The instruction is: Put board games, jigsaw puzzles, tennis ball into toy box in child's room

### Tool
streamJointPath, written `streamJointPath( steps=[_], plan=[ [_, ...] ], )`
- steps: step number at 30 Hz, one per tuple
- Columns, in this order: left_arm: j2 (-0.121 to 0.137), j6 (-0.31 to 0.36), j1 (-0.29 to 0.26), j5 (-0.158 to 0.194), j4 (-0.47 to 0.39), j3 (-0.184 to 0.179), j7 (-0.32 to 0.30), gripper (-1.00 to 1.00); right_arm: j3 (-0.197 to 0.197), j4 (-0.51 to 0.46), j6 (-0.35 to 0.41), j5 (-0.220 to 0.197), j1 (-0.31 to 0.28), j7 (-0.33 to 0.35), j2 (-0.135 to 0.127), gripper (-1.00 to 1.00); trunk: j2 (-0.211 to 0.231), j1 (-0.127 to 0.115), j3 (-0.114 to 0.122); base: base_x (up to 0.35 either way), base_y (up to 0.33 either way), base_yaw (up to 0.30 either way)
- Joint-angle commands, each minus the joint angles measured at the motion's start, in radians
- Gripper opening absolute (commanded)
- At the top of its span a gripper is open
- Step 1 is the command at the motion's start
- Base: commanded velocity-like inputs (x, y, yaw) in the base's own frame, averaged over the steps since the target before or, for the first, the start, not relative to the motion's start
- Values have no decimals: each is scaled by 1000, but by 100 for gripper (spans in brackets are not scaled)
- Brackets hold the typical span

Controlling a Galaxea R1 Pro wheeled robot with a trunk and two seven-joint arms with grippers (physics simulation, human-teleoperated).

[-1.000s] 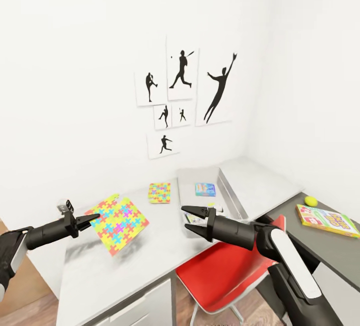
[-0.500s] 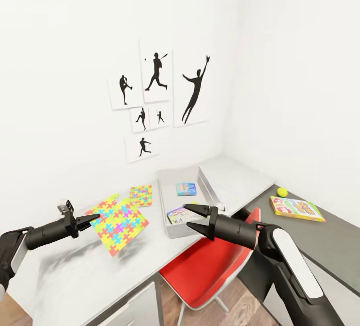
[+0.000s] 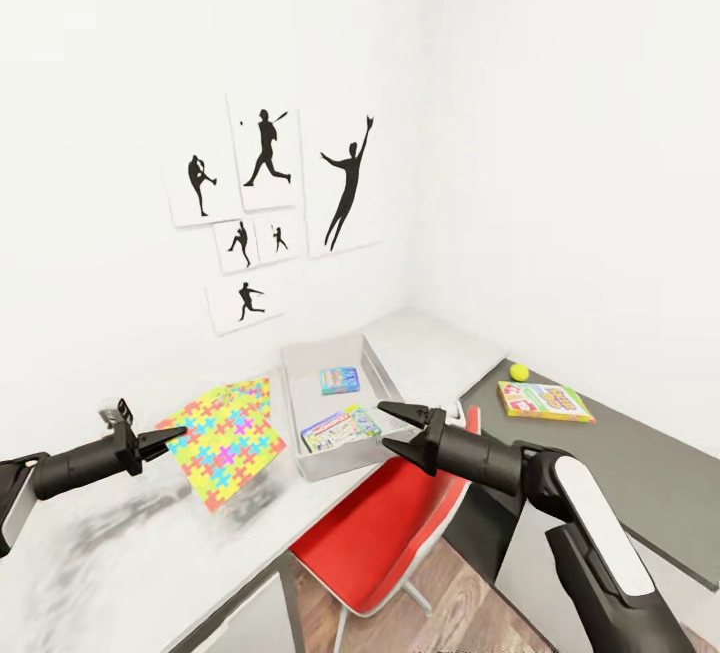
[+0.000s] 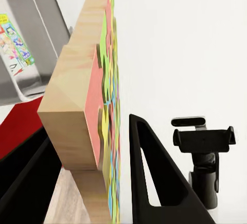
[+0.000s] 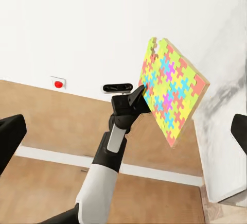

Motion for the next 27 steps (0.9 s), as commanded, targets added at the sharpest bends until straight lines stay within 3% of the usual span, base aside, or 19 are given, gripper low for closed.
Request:
streamJointPath(
  steps=[1, 4, 9, 19, 27],
  plan=[
    [19, 11, 0, 0, -1, -1, -25, -100, -3, -1, 0, -10, -1, -10, 0, 100, 5, -3, 1, 0, 0, -188],
    [58, 11, 0, 1, -1, -3, -25, -100, -6, -1, 0, -10, -1, -10, -1, 100, 26, -15, 10, 0, 0, -165],
    [84, 11, 0, 2, -2, -4, -25, -100, -7, -1, 0, -10, -1, -10, 0, 100, 61, -34, 26, 0, 0, -79],
    [89, 11, 2, 4, -76, -30, -25, -100, -6, 6, 0, -2, -1, -11, 1, 100, 68, -38, 29, 0, 0, -6],
    [88, 12, -1, 4, -180, -115, -25, -100, -6, 6, -44, 90, -1, -10, -2, 100, 68, -38, 29, 0, 0, 0]
  ],
)
